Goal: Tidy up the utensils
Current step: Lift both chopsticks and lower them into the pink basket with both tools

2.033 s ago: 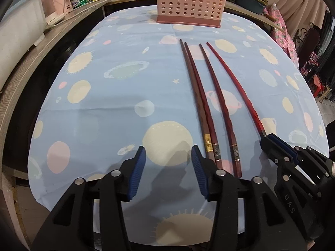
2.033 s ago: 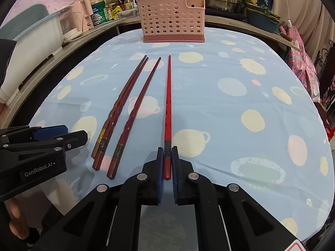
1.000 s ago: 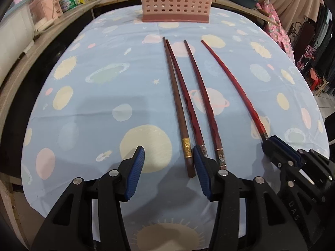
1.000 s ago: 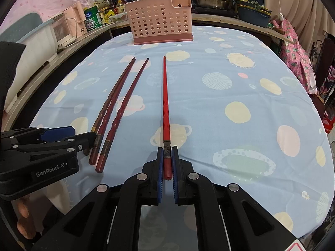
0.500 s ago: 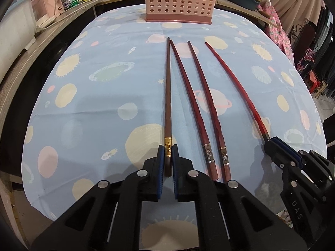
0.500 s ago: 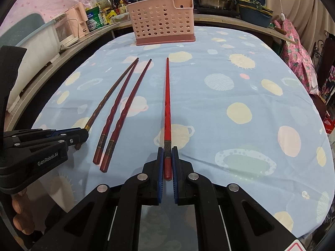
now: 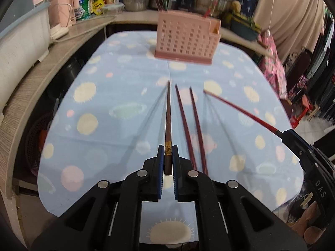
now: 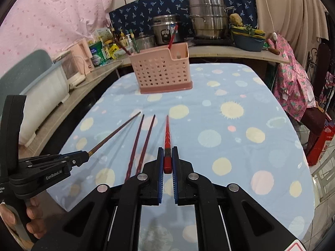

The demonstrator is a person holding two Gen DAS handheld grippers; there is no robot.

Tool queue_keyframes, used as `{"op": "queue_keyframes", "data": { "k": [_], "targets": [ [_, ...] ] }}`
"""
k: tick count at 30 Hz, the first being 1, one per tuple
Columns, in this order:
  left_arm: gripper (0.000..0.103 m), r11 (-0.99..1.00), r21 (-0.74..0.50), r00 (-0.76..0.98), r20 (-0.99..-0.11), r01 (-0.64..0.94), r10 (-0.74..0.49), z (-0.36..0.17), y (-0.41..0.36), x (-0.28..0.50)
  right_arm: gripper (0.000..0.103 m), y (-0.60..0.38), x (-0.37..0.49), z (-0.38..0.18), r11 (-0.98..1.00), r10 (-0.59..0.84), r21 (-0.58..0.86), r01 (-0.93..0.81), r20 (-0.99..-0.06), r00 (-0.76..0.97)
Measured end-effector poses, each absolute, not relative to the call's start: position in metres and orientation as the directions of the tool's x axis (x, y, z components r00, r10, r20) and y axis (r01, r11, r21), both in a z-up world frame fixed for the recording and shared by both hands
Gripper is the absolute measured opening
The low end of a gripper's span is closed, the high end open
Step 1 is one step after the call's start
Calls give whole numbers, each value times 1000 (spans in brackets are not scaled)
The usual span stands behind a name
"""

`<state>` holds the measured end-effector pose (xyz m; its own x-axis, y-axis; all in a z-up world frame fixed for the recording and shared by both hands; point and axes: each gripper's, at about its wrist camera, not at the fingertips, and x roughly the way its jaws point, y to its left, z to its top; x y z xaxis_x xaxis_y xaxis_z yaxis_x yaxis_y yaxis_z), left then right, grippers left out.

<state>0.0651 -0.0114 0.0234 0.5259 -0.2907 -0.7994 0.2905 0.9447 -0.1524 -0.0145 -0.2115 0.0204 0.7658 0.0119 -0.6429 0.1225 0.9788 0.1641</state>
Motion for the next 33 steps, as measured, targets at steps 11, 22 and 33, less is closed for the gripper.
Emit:
{"op": "queue_keyframes", "data": {
  "k": [11,22,33],
  "targets": [
    [7,946,-178,661,-680,273,-318,106,-6,114,7,-238,28,101,975,-5,188,116,-506,863],
    [7,946,-201,731,-600,255,-325,170,-11,175,7,-253,77,149,968,4,228,102,-421,907],
    [7,936,-243,818,-462,254,-342,250,-22,225,7,-271,148,210,951,6,297,88,-304,952]
  ]
}}
